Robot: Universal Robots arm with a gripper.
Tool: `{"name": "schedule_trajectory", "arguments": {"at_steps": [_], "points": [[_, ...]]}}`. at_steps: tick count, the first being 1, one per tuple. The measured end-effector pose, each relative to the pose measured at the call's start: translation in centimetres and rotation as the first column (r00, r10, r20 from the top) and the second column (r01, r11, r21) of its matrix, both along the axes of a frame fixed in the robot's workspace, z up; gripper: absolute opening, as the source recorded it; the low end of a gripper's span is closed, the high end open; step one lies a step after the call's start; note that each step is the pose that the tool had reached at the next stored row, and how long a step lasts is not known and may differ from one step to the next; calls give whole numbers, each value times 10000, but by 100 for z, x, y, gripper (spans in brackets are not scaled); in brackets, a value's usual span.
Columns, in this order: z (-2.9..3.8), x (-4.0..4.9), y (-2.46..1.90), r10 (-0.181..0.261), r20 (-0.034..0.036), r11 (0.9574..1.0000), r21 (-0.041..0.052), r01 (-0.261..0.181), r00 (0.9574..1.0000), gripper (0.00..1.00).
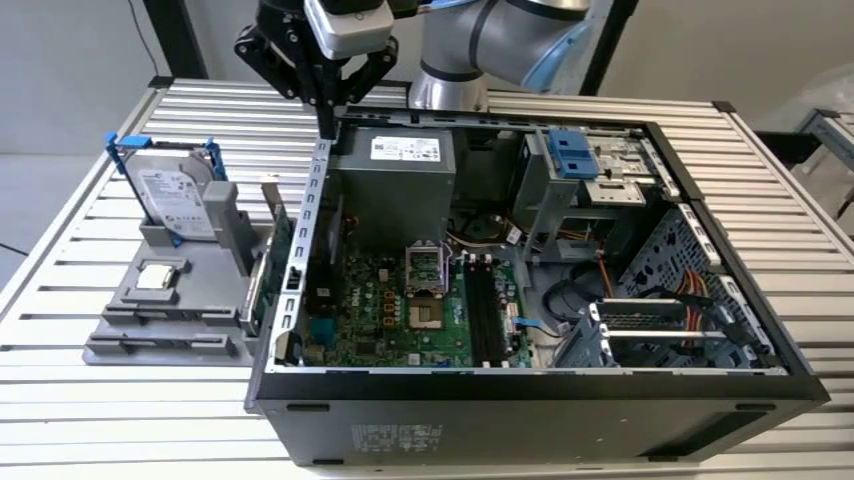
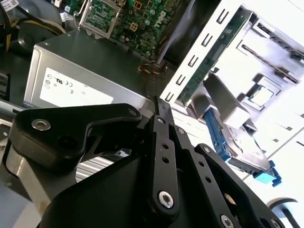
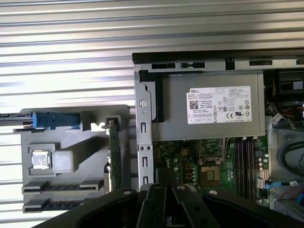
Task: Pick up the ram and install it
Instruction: 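Reach for the ram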
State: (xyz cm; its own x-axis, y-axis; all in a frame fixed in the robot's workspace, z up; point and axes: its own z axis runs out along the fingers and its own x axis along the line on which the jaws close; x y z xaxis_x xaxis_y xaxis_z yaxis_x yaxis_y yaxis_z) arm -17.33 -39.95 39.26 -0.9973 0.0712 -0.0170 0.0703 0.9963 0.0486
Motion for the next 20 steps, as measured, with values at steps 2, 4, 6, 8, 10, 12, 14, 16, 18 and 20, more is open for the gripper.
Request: {"name": "schedule_trajectory", "arguments": {"at_steps": [2, 4, 6, 8, 10, 12, 14, 16, 18, 20], "points": [[0, -25, -1, 0, -1, 10000, 0, 0, 10000, 0], [0, -50, -1, 0, -2, 10000, 0, 0, 10000, 0], [0, -75, -1, 0, -3, 10000, -1, 0, 10000, 0], [0, -99, -1, 0, -4, 10000, 0, 0, 10000, 0], [0, -123, -1, 0, -4, 10000, 0, 0, 10000, 0], [0, -149, -2, 0, -5, 10000, 0, 0, 10000, 0], [0, -174, -2, 0, -7, 10000, 0, 0, 10000, 0], [0, -198, -3, 1, -7, 10000, 0, -1, 10000, 0], [0, -224, -3, 0, -9, 10000, 0, 0, 10000, 0], [0, -248, -3, 0, -9, 10000, 0, 0, 10000, 0]]}}
